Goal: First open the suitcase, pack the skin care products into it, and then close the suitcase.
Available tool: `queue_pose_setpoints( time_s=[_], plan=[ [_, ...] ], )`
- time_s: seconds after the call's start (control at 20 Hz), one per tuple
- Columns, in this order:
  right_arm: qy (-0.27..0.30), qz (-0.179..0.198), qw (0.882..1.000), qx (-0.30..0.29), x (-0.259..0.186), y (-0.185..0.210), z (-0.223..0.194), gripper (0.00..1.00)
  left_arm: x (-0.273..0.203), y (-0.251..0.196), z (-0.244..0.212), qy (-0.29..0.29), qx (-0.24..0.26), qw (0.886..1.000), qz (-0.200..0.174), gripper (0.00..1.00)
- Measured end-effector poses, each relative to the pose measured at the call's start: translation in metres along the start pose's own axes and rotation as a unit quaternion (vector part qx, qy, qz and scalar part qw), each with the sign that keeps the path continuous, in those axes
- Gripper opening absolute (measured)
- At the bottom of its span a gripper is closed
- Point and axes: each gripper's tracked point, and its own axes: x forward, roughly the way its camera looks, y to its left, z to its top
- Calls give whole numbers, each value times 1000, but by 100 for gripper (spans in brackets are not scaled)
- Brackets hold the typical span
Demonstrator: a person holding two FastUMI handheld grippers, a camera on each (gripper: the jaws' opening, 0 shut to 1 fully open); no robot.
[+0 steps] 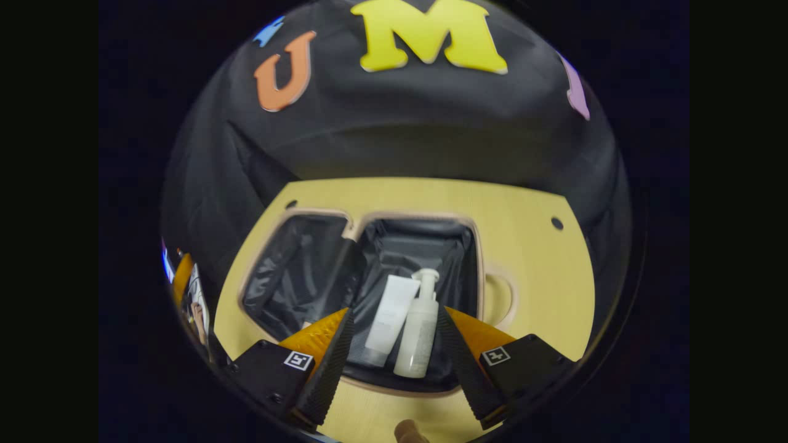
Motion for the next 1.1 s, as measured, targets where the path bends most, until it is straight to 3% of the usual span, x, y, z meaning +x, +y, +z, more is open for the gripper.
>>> queue_pose_setpoints(
  time_s=[0.15, 0.25, 0.45, 0.55, 0.65, 0.7, 0.8, 1.0, 1.05, 1.1],
  plan=[
    [-66, 11, 996, -53, -58, -15, 26, 81, 42, 26, -27, 42, -67, 997, -13, 99],
    [-98, 0, 993, -59, -97, -36, 33, 77, 67, 44, -43, 62, -114, 991, -12, 99],
    [-137, -49, 988, -53, -173, -86, 32, 81, 99, 71, -75, 103, -200, 974, -15, 98],
    [-159, -80, 982, -57, -211, -105, 31, 80, 112, 74, -92, 133, -247, 960, -19, 96],
    [-174, -102, 977, -64, -243, -115, 30, 76, 122, 74, -108, 154, -278, 948, -19, 89],
    [-178, -112, 975, -69, -256, -120, 28, 81, 125, 71, -110, 159, -301, 940, -27, 82],
    [-195, -131, 969, -72, -280, -124, 29, 80, 133, 53, -106, 156, -354, 920, -59, 71],
    [-229, -179, 955, -63, -319, -137, 27, 77, 146, 36, -106, 155, -399, 899, -89, 56],
    [-231, -187, 953, -60, -326, -141, 24, 79, 147, 36, -101, 150, -416, 892, -93, 39],
    [-233, -197, 951, -57, -331, -147, 21, 79, 150, 38, -102, 150, -422, 890, -87, 40]
  ],
)
